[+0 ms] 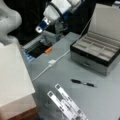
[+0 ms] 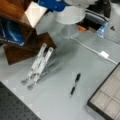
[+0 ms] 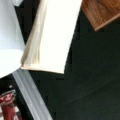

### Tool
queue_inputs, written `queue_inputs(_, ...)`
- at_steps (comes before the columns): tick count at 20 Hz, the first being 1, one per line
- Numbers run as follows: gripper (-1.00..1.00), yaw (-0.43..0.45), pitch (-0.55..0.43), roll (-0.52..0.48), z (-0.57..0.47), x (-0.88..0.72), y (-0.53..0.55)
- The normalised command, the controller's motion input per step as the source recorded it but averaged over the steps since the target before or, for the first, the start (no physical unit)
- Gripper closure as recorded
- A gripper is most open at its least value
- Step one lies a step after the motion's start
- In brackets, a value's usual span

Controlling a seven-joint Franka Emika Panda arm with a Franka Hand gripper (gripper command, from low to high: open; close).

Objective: Turn off the lamps. Pick up the book. Place the book on the shelf position.

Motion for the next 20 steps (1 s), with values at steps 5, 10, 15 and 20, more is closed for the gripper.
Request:
queue_inputs(5,-1.0,-0.523,-0.138,0.629,-0.03,0.42,0.2)
queue_inputs(10,-1.0,-0.401,-0.172,0.576,-0.07,0.32,0.13)
queue_inputs(15,-1.0,-0.276,-0.184,0.456,-0.15,0.17,0.09)
queue_inputs(20,-1.0,-0.21,-0.193,0.328,-0.2,0.01,0.12)
